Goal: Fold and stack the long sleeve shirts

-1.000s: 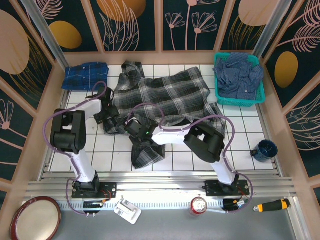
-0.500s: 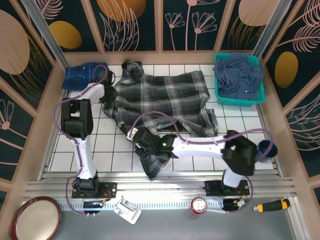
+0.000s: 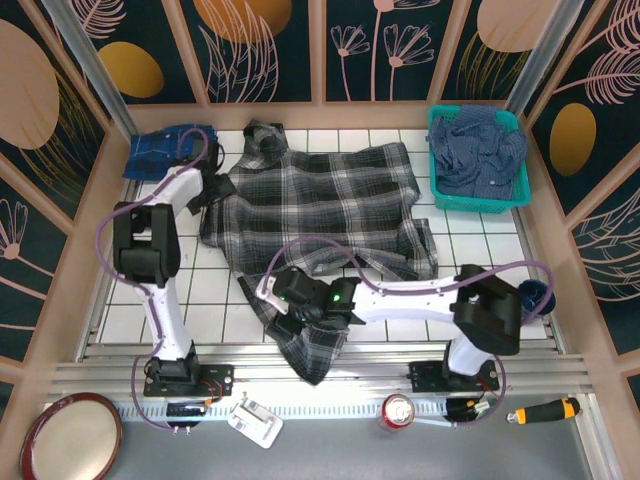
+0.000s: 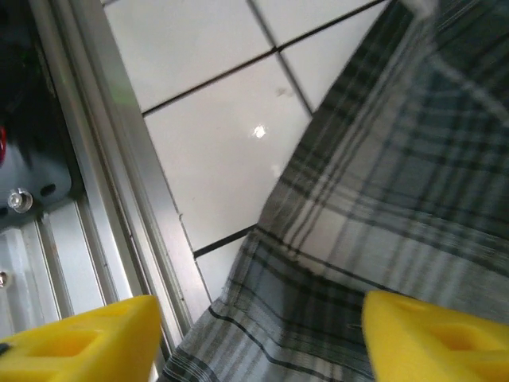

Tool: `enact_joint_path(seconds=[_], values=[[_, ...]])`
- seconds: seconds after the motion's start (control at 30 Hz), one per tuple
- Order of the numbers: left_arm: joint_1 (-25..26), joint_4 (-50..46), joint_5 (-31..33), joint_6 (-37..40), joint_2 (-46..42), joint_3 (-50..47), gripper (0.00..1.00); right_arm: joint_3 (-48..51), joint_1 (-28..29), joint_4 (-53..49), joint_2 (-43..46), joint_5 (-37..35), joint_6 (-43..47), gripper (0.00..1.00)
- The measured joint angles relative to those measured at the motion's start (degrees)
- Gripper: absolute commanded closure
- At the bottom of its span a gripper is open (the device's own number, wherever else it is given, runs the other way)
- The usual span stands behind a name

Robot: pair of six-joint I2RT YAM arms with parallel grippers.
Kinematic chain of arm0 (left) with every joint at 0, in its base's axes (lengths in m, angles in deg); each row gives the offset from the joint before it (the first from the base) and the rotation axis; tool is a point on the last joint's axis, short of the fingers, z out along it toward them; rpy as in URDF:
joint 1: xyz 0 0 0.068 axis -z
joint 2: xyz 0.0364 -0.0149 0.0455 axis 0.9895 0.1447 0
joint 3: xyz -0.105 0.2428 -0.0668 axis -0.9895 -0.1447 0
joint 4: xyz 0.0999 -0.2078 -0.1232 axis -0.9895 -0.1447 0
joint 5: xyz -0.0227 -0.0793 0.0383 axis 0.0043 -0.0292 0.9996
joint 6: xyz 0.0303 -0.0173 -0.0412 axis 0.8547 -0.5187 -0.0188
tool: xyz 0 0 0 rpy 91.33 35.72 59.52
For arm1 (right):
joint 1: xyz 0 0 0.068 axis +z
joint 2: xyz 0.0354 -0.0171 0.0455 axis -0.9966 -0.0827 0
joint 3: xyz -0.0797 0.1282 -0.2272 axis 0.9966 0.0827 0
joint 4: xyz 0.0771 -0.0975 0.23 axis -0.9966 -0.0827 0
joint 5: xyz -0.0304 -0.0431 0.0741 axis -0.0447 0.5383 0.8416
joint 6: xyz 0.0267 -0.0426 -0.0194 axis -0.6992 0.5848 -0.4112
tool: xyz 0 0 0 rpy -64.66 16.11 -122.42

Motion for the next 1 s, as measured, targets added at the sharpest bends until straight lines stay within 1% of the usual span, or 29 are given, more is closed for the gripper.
enact_joint_path(seconds=[0.03,0.1,0.23,0.3,0.37,0.47,0.5,0.53,0.6,0.67,0.7,0.77,0.83,0.87,0.9,0.93,0.97,1.0], values=[[0.0,0.28,0.39,0.09,-3.65,-3.54,0.06,0.66,-1.01,-0.09,2.47,-1.07,-2.25,0.17],[0.0,0.74,0.68,-0.11,-11.63,-10.62,0.05,3.04,-4.44,-0.59,9.18,-3.98,-8.17,0.17],[0.07,3.61,-1.09,-1.55,-28.13,-24.48,0.07,11.02,-16.0,-3.08,23.23,-10.69,-22.38,0.17],[0.57,5.49,-3.17,-2.78,-34.16,-31.15,0.09,14.91,-18.86,-5.92,26.95,-13.11,-27.45,0.16],[2.73,7.04,-4.94,-4.37,-37.75,-37.27,0.1,17.86,-20.44,-9.75,27.56,-14.08,-31.74,0.16],[7.39,9.53,-7.74,-6.69,-37.57,-43.3,0.15,20.13,-22.64,-13.4,26.12,-14.21,-34.56,0.2],[8.63,10.47,-8.81,-7.28,-36.96,-44.74,0.17,20.52,-22.86,-13.64,25.94,-13.81,-34.77,0.19],[9.6,11.41,-9.84,-7.89,-36.28,-46.12,0.19,20.65,-22.36,-13.49,25.94,-12.98,-34.58,0.18],[10.14,12.98,-10.91,-8.74,-35.45,-47.91,0.26,20.5,-18.47,-11.1,25.94,-11.37,-32.72,0.17],[10.14,13.92,-11.3,-9.35,-34.84,-48.54,0.41,20.31,-11.56,-6.71,25.7,-7.82,-29.27,0.16],[10.14,14.4,-11.34,-9.62,-34.71,-48.54,0.47,20.22,-9.09,-4.87,25.27,-5.75,-28.02,0.17],[10.14,15.98,-11.58,-9.73,-34.64,-48.54,0.67,19.45,-4.52,-2.23,22.25,-1.2,-25.49,0.2],[10.14,16.87,-11.69,-9.84,-34.64,-48.54,0.77,17.84,-1.86,-2.43,16.92,0.52,-23.76,0.21],[10.14,17.14,-11.72,-9.79,-34.64,-48.54,0.81,16.76,-0.59,-3.19,13.64,0.7,-22.97,0.23],[10.14,17.27,-11.67,-9.75,-34.67,-48.54,0.86,15.98,0.52,-3.65,10.86,0.83,-22.45,0.26],[10.14,17.38,-11.67,-9.75,-34.77,-48.54,0.89,15.37,1.66,-4.09,7.96,0.9,-21.44,0.32],[10.14,17.35,-11.52,-9.68,-34.97,-48.54,0.92,15.13,2.36,-4.5,6.05,0.85,-20.74,0.42],[10.14,17.35,-11.45,-9.73,-35.26,-48.54,0.96,15.08,2.64,-4.98,4.87,0.74,-20.33,0.54]])
